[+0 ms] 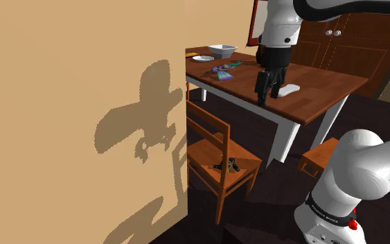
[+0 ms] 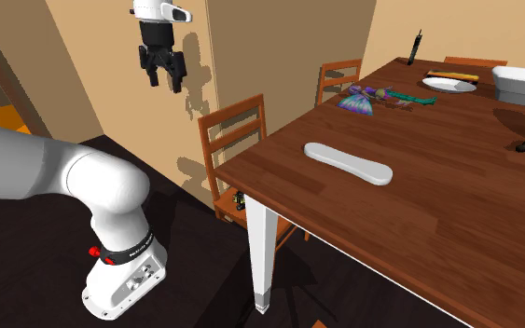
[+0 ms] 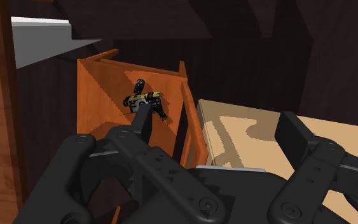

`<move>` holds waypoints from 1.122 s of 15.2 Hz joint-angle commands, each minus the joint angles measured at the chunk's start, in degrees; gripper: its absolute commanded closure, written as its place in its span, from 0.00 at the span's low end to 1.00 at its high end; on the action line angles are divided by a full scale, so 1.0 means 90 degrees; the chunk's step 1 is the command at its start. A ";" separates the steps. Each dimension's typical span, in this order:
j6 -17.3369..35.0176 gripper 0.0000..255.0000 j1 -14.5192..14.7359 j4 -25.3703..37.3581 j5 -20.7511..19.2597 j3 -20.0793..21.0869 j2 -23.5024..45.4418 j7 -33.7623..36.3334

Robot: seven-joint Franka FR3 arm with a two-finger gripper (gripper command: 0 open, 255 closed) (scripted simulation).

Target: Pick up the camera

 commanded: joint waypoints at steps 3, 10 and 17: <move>0.0416 0.00 -0.0056 -0.0409 -0.0044 0.0004 0.0011 0.0021; 0.1966 0.00 -0.0279 -0.1632 -0.0202 0.0009 0.0344 0.0115; 0.3710 0.00 -0.0557 -0.2492 -0.0398 -0.0004 0.1230 0.0253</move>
